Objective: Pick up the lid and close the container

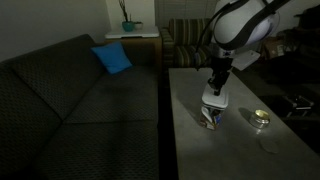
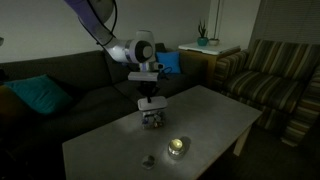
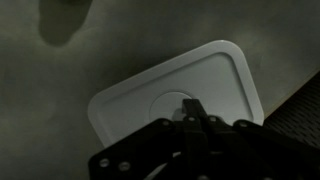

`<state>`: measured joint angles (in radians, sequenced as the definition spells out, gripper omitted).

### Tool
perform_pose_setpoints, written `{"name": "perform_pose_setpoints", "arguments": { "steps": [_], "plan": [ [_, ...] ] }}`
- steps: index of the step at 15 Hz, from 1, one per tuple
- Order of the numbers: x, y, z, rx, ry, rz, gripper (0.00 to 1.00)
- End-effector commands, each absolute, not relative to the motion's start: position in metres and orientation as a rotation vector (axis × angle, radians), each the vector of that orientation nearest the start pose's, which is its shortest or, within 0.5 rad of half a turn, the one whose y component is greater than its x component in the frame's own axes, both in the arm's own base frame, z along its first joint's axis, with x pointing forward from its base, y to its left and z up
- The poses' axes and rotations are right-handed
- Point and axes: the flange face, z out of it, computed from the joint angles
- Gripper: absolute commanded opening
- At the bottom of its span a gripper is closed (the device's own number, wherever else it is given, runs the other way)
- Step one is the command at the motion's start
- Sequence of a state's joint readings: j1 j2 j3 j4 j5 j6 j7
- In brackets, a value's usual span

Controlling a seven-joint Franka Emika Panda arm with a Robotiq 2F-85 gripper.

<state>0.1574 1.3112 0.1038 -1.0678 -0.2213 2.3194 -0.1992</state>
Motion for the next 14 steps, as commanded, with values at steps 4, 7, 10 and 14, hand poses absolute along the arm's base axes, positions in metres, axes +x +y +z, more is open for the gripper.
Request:
{"name": "perform_pose_setpoints", "arguments": {
  "steps": [4, 7, 10, 14],
  "plan": [
    [0.688, 0.151, 0.052, -3.077, -0.919, -0.035, 0.00],
    [0.678, 0.149, 0.062, -3.068, -0.927, -0.042, 0.00],
    [0.668, 0.147, 0.070, -3.066, -0.932, -0.039, 0.04],
    [0.654, 0.148, 0.074, -3.049, -0.946, -0.036, 0.37]
  ]
}}
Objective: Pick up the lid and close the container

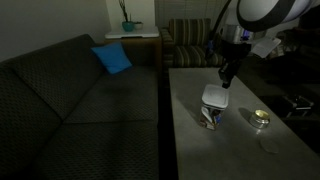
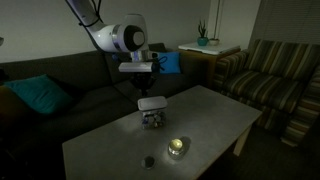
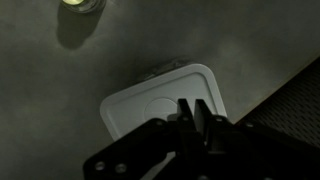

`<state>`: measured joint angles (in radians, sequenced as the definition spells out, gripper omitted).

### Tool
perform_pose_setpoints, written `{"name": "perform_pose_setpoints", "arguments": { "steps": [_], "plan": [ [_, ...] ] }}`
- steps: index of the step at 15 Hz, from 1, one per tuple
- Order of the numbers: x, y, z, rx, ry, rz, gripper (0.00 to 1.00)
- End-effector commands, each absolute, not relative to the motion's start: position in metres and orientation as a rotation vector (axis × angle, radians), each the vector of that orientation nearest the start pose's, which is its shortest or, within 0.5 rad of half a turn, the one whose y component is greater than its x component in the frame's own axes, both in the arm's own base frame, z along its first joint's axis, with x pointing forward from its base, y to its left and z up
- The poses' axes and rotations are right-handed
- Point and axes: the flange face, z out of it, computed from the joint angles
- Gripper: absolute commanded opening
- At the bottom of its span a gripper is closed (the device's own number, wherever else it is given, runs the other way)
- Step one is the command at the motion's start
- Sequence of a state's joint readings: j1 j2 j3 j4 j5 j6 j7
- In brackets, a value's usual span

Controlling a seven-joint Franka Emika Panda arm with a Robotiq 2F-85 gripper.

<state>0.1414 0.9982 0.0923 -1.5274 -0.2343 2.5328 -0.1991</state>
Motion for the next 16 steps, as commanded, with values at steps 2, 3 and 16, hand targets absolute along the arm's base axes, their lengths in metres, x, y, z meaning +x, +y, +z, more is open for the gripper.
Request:
{"name": "perform_pose_setpoints", "arguments": {
  "steps": [2, 3, 16],
  "plan": [
    [0.648, 0.148, 0.075, -3.036, -0.936, -0.013, 0.51],
    [0.645, 0.148, 0.074, -3.031, -0.930, -0.003, 0.59],
    [0.625, 0.147, 0.071, -3.000, -0.919, 0.025, 1.00]
  ]
}}
